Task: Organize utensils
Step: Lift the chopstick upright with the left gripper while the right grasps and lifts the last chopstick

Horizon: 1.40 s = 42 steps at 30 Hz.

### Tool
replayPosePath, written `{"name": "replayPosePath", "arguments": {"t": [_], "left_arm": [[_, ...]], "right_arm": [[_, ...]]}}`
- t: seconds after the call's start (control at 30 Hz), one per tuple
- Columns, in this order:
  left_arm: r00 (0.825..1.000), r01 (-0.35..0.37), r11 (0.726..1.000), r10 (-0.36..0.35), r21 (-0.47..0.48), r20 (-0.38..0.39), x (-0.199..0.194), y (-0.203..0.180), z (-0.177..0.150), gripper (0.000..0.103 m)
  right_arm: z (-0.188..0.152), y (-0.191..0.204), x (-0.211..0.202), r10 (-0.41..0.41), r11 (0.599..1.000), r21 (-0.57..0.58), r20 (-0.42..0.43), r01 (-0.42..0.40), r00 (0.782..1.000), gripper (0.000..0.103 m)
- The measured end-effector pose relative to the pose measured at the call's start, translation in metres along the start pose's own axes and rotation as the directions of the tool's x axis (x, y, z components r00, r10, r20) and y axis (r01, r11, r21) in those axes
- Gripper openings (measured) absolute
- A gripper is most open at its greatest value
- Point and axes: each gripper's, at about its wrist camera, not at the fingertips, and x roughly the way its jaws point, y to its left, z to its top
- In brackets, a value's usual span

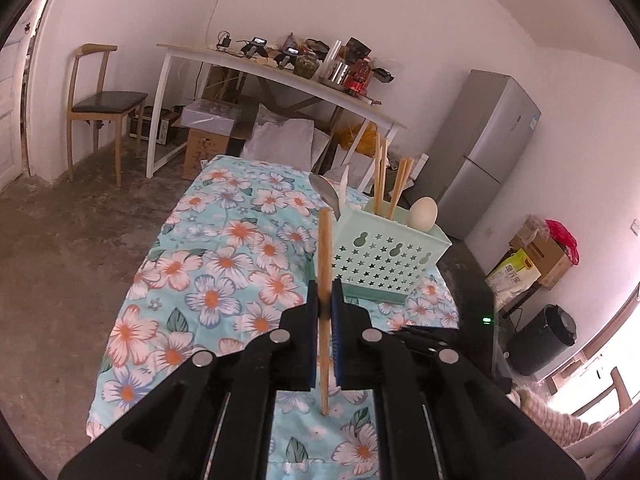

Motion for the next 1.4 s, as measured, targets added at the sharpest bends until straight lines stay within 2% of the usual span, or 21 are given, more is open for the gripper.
{"name": "replayPosePath", "arguments": {"t": [0.2, 0.4, 0.53, 0.67, 0.77, 0.83, 0.97, 1.0, 1.03, 1.1, 1.23, 1.33, 1.4], "left_arm": [[1.000, -0.021, 1.000, 0.021, -0.006, 0.004, -0.005, 0.002, -0.001, 0.005], [0.999, -0.046, 0.999, 0.046, -0.014, -0.003, -0.006, 0.003, 0.000, 0.005], [0.998, -0.058, 0.998, 0.058, -0.010, -0.005, -0.004, 0.001, 0.001, 0.006], [0.998, -0.065, 0.998, 0.065, -0.002, -0.006, -0.003, 0.000, 0.001, 0.006], [0.998, -0.066, 0.998, 0.066, 0.001, -0.002, -0.003, -0.001, 0.000, 0.006], [0.998, -0.070, 0.998, 0.070, 0.002, -0.002, -0.004, -0.001, 0.000, 0.006], [0.997, -0.075, 0.997, 0.075, 0.003, -0.002, -0.005, -0.001, 0.000, 0.006], [0.997, -0.078, 0.997, 0.078, 0.003, -0.001, -0.005, -0.002, 0.000, 0.006], [0.997, -0.080, 0.997, 0.080, 0.003, -0.002, -0.005, -0.002, 0.000, 0.006], [0.997, -0.083, 0.997, 0.083, -0.002, -0.005, -0.004, -0.001, 0.000, 0.006], [0.996, -0.088, 0.996, 0.089, 0.006, -0.016, 0.000, -0.006, 0.003, 0.006], [0.994, -0.101, 0.994, 0.102, 0.038, -0.027, 0.007, -0.016, 0.009, 0.006], [0.994, -0.105, 0.992, 0.107, 0.067, -0.032, 0.014, -0.026, 0.013, 0.005]], "right_arm": [[0.017, 0.021, 0.037, 0.033, 0.987, -0.152, -0.099, -0.048, 0.995, 0.017], [0.014, 0.025, 0.065, -0.003, 0.975, -0.219, -0.177, -0.037, 0.984, 0.003], [0.009, 0.024, 0.066, -0.027, 0.976, -0.216, -0.180, -0.013, 0.983, 0.003], [0.012, 0.027, 0.053, -0.023, 0.974, -0.225, -0.142, -0.009, 0.990, 0.007], [0.018, 0.025, 0.050, -0.038, 0.973, -0.232, -0.122, 0.009, 0.992, 0.017], [0.020, 0.022, 0.055, -0.046, 0.972, -0.235, -0.128, 0.015, 0.991, 0.022], [0.015, 0.021, 0.075, -0.042, 0.971, -0.240, -0.177, -0.001, 0.983, 0.022], [0.014, 0.021, 0.075, -0.040, 0.971, -0.238, -0.167, -0.001, 0.985, 0.022], [0.014, 0.021, 0.075, -0.040, 0.973, -0.232, -0.165, 0.000, 0.985, 0.013], [0.016, 0.016, 0.070, -0.052, 0.976, -0.216, -0.155, 0.018, 0.986, 0.007], [0.024, 0.002, 0.044, -0.068, 0.982, -0.179, -0.087, 0.051, 0.994, 0.005], [0.036, -0.013, 0.008, -0.090, 0.989, -0.120, 0.017, 0.092, 0.996, 0.005], [0.043, -0.022, -0.019, -0.115, 0.990, -0.074, 0.093, 0.122, 0.989, 0.005]]}}
